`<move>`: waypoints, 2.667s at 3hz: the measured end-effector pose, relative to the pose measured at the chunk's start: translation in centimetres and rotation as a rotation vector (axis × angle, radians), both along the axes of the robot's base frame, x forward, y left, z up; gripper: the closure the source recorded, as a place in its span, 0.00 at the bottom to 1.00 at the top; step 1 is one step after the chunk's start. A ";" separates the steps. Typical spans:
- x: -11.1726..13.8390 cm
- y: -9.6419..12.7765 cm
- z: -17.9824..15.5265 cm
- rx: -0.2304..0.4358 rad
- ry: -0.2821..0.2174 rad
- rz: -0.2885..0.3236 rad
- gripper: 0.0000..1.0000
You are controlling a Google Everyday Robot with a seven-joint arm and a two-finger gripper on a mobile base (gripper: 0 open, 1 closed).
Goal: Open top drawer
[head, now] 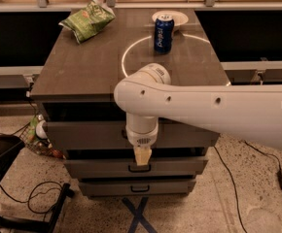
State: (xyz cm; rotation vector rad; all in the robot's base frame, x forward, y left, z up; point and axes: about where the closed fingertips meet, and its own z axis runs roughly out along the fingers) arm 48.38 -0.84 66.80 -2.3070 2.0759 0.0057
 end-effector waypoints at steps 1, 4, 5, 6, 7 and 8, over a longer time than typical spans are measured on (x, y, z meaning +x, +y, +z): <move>0.0 0.0 0.0 -0.001 0.000 0.000 0.71; -0.1 -0.1 0.0 -0.002 0.000 0.001 1.00; -1.4 -0.6 1.5 0.017 -0.037 -0.007 1.00; -1.4 -0.6 1.5 0.017 -0.037 -0.007 1.00; -2.1 -2.5 5.4 0.025 -0.093 -0.020 1.00; -2.0 -6.4 11.0 0.052 -0.179 -0.053 1.00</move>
Offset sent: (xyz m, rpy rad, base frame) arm -0.0003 -0.0003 0.0001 -0.0010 -0.0003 0.0002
